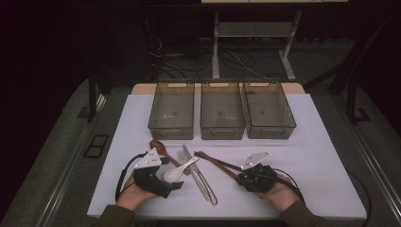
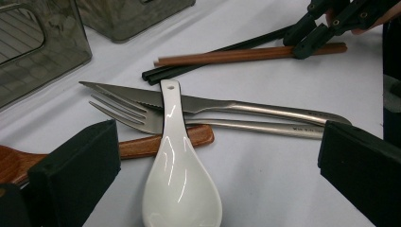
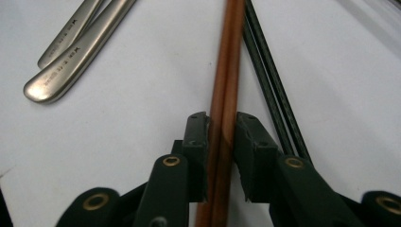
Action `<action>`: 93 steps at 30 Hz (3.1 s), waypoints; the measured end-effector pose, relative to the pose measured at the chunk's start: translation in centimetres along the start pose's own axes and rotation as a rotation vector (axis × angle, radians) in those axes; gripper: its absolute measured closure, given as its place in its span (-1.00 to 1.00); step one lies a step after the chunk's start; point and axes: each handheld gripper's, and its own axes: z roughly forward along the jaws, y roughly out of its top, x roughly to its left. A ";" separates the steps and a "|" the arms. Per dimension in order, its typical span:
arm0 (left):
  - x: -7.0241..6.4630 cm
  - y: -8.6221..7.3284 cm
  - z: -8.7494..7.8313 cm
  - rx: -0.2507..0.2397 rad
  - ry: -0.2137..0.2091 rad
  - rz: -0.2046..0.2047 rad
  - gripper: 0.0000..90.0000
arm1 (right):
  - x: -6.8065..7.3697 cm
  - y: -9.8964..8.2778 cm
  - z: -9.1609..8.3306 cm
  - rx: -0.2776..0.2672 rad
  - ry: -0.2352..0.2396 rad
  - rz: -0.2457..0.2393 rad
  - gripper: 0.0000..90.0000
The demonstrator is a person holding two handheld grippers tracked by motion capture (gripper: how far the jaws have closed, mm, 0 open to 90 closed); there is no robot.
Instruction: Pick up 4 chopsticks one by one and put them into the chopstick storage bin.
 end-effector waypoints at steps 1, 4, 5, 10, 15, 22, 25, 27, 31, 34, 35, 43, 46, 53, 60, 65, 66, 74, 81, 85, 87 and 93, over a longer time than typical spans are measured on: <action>0.0 0.0 0.0 0.000 -0.001 0.000 -1.00 | 0.0 0.0 0.0 0.000 0.000 0.000 0.68; 0.0 0.0 0.0 -0.001 -0.001 -0.001 -1.00 | 0.0 -0.2 -0.1 0.001 0.000 -0.007 0.69; 0.0 0.0 0.0 0.000 -0.001 0.000 -1.00 | -0.1 -0.3 -0.2 0.000 0.000 -0.011 0.69; 0.0 0.0 0.0 0.000 -0.002 0.000 -1.00 | -0.3 -0.9 -0.6 -0.001 0.020 -0.034 0.69; 0.0 0.0 0.1 0.002 -0.003 0.002 -1.00 | -0.6 -1.7 -1.3 0.006 0.031 -0.047 0.70; 0.0 0.0 0.1 0.004 -0.002 0.002 -1.00 | -0.9 -2.5 -1.9 0.002 0.056 -0.066 0.62; 0.0 0.0 0.1 0.006 -0.002 0.004 -1.00 | -1.0 -2.5 -2.5 -0.037 0.077 -0.074 0.42; 0.0 0.0 0.1 0.003 -0.002 0.002 -1.00 | -1.1 -2.4 -2.9 -0.053 0.079 -0.069 0.44; 0.0 0.0 0.1 0.006 -0.004 0.002 -1.00 | -1.6 -3.1 -4.0 -0.073 0.080 -0.058 0.58; 0.0 0.0 0.1 0.009 -0.005 0.005 -1.00 | -1.8 -3.6 -4.1 -0.070 0.082 -0.052 0.65; 0.0 0.0 0.1 0.009 -0.004 0.004 -1.00 | -2.0 -3.9 -4.2 -0.073 0.085 -0.051 0.68; 0.0 0.0 0.1 0.008 -0.002 0.003 -1.00 | -2.4 -3.9 -3.5 -0.056 0.097 -0.047 0.77; 0.0 0.0 0.1 0.008 -0.004 0.004 -1.00 | -2.6 -4.0 -3.3 -0.059 0.109 -0.041 0.77; 0.0 0.0 0.1 0.009 -0.001 0.003 -1.00 | -2.6 -3.9 -2.9 -0.043 0.103 -0.047 0.79; 0.0 0.0 0.2 0.010 0.000 0.003 -1.00 | -2.8 -3.9 -2.5 -0.036 0.093 -0.046 0.79; 0.0 0.0 0.2 0.010 0.000 0.004 -1.00 | -2.6 -3.8 -2.4 -0.030 0.080 -0.068 0.79; 0.0 0.0 0.2 0.010 0.000 0.003 -1.00 | -2.5 -3.8 -2.4 -0.028 0.075 -0.072 0.79; 0.0 0.0 0.2 0.012 -0.003 0.005 -1.00 | -2.6 -3.8 -2.4 -0.023 0.073 -0.069 0.87; 0.0 0.0 0.2 0.011 -0.001 0.006 -1.00 | -2.5 -3.7 -2.4 -0.020 0.067 -0.072 0.88; -0.1 0.0 0.2 0.007 -0.001 0.004 -1.00 | -2.4 -3.8 -2.4 -0.022 0.063 -0.072 0.88; -0.1 0.0 0.2 0.008 -0.001 0.006 -1.00 | -2.4 -3.7 -2.4 -0.020 0.063 -0.075 0.88; 0.0 0.0 0.2 0.007 -0.004 0.006 -1.00 | -2.7 -3.7 -2.5 -0.021 0.079 -0.068 0.88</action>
